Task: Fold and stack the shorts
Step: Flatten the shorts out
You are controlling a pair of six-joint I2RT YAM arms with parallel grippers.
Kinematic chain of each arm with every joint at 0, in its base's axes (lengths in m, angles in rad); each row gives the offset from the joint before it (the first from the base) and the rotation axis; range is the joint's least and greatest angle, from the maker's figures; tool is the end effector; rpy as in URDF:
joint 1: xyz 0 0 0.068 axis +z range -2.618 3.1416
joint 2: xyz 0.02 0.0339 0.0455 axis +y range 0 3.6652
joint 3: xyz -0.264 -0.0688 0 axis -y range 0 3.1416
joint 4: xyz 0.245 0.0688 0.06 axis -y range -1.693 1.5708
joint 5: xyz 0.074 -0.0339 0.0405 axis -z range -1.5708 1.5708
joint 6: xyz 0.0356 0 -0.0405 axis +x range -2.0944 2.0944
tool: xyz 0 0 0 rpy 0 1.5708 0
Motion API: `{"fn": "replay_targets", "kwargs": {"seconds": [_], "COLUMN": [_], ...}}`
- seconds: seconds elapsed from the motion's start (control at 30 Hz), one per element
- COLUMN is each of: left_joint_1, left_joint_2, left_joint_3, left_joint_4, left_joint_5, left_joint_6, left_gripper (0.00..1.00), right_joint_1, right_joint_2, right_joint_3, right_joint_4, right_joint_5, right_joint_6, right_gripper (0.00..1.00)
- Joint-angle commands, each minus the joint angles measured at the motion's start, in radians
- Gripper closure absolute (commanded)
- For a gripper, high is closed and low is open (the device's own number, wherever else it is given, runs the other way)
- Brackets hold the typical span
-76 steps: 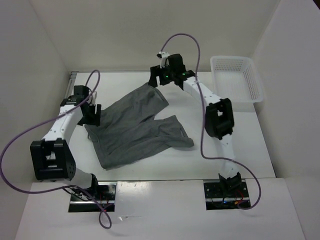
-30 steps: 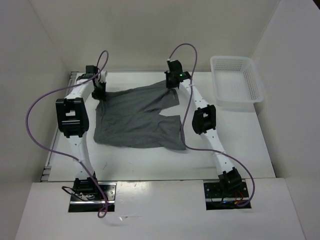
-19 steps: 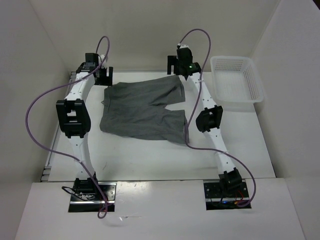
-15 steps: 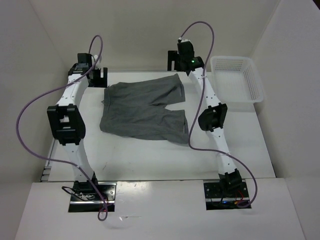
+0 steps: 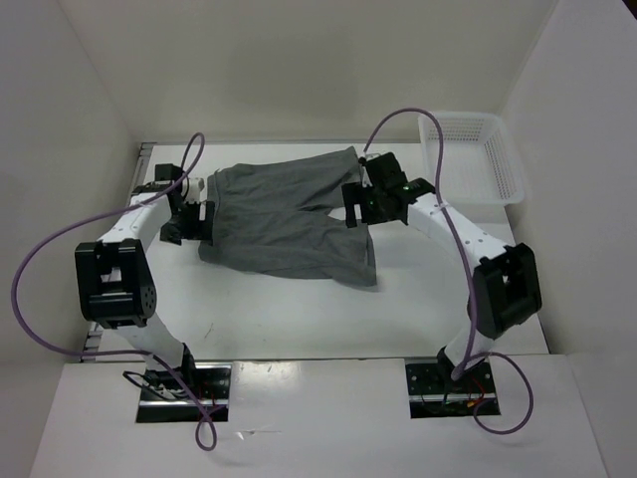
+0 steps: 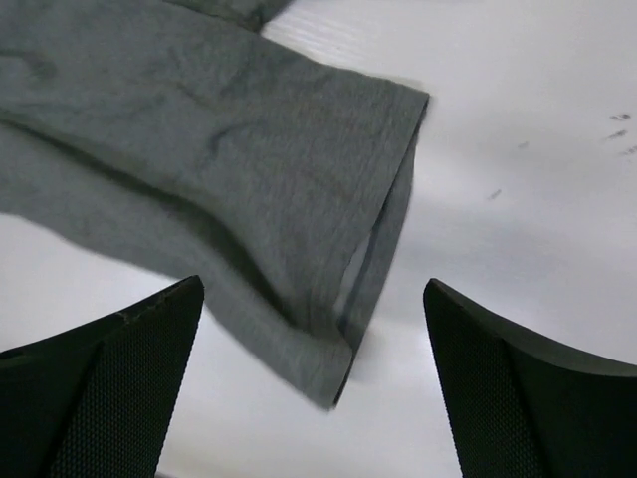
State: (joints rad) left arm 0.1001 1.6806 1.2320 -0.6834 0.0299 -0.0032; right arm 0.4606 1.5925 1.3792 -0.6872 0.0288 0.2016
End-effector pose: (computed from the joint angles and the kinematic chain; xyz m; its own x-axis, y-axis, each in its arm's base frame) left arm 0.3407 0.0331 0.2245 -0.9004 -0.0937 -0.4248 -0.0901 0.9955 -0.0284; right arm 0.3104 0.1529 0.2983 -0.7735 -0.1604 -0.6132 -0.2790 0.9548 0.1023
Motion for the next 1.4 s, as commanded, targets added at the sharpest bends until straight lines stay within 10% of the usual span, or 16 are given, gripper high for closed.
{"fn": "replay_targets", "kwargs": {"seconds": [0.0,0.37,0.97,1.13,1.37], "left_joint_1": [0.026,0.073,0.073,0.064,0.064], "left_joint_2": [0.01,-0.022,0.057,0.086,0.087], "left_joint_3": [0.006,-0.117,-0.128,-0.106,-0.097], "left_joint_4": [0.032,0.042,0.062,0.03,0.019], "left_joint_5": [0.053,0.191,0.278,0.376,0.449], "left_joint_6": [0.003,0.003,0.003,0.003,0.003], "left_gripper": [0.08,0.08,0.08,0.26,0.56], "right_joint_1": [-0.026,-0.12,-0.162,-0.162,-0.162], "right_joint_2": [0.083,0.152,0.489,0.489,0.394], "right_joint_3": [-0.118,-0.312,0.021,0.043,-0.055], "right_joint_4": [0.312,0.641,0.431,0.373,0.337], "right_joint_5": [-0.027,-0.144,-0.035,-0.084,-0.142], "right_joint_6": [-0.01,0.018,0.085,0.076,0.067], "right_gripper": [0.1,0.28,0.4,0.52,0.36]}}
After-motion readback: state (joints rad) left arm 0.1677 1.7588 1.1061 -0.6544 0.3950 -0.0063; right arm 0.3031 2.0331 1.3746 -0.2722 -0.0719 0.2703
